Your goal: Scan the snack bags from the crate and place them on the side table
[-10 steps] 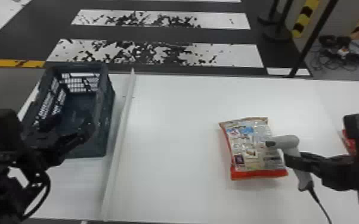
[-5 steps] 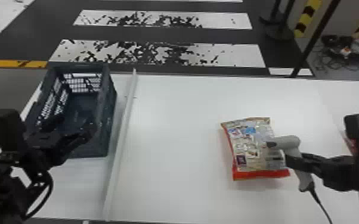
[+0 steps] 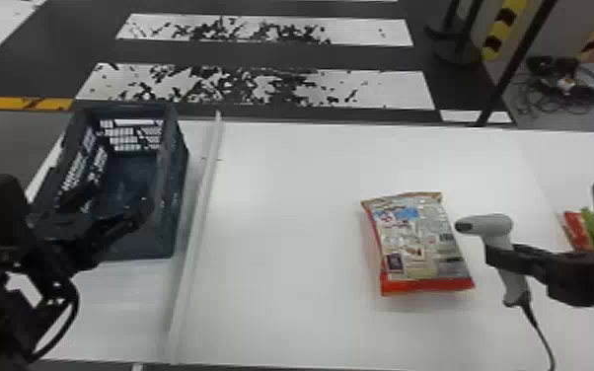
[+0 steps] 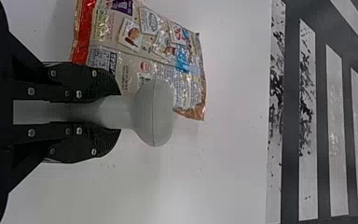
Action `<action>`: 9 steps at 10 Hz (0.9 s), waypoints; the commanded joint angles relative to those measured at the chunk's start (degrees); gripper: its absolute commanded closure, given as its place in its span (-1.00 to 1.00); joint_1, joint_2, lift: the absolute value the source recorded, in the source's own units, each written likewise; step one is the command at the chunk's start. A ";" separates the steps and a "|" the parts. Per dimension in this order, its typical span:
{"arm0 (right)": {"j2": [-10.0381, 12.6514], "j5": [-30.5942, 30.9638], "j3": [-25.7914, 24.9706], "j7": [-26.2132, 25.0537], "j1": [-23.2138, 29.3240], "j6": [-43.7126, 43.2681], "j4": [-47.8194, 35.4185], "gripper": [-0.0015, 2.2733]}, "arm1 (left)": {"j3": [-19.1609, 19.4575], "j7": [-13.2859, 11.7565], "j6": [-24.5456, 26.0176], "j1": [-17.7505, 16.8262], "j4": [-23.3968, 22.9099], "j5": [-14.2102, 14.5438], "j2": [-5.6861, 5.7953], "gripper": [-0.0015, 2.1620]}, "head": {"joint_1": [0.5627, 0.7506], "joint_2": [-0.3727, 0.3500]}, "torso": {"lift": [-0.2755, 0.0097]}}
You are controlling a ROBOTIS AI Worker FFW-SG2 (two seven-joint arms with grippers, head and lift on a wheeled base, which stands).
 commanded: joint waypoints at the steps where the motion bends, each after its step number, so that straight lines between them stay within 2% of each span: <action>1: -0.06 0.01 -0.95 -0.58 -0.61 -1.16 2.07 0.98 | -0.04 0.00 0.09 0.13 -0.82 0.00 -0.15 -0.91 | 0.41 -0.03 | 0.27; 7: -0.33 0.98 -1.13 -4.79 -5.27 -12.23 16.66 0.98 | -1.01 1.05 0.09 1.10 -3.81 -0.26 -0.15 -0.91 | 0.41 -0.25 | 0.27; 9: -0.77 1.24 -0.87 -5.41 -6.77 -15.39 21.06 0.98 | -1.97 2.37 -0.09 1.36 -4.60 -1.32 -0.15 -0.91 | 0.41 -0.30 | 0.27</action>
